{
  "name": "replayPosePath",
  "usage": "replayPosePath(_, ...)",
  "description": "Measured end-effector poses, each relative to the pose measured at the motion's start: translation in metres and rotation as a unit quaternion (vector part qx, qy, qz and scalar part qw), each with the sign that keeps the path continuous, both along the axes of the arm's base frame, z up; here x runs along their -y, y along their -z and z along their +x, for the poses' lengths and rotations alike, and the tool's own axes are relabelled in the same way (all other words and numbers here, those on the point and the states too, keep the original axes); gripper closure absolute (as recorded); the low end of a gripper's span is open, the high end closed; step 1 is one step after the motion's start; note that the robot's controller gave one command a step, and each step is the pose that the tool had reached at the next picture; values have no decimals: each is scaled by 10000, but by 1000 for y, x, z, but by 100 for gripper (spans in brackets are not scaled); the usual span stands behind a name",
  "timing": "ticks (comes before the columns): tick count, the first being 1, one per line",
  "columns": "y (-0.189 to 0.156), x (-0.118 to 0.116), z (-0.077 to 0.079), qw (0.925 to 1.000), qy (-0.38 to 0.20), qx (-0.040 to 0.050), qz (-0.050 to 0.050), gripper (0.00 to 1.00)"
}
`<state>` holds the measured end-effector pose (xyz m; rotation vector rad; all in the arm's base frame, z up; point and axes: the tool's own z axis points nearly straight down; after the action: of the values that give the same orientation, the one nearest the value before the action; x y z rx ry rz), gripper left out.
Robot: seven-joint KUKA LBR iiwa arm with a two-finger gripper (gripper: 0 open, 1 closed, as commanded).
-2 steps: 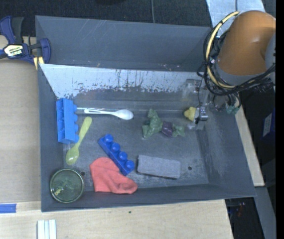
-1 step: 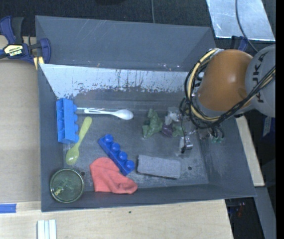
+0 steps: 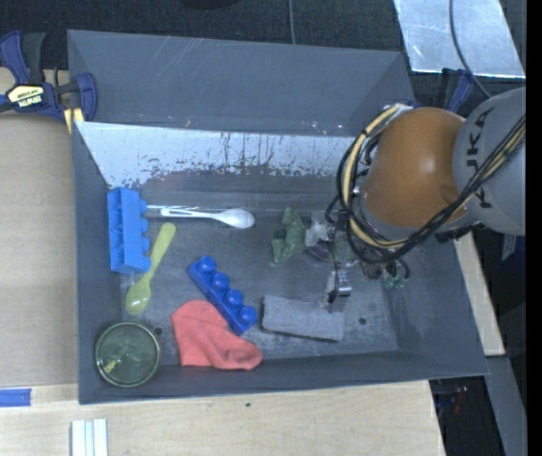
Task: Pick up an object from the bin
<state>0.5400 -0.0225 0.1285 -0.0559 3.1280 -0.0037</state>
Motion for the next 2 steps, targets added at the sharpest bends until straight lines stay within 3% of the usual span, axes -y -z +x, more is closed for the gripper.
replayPosePath(1,14,-17,-45,9958,-916,-50,0,0)
replayPosePath(2,60,18,-27,9986,-524,21,-14,0)
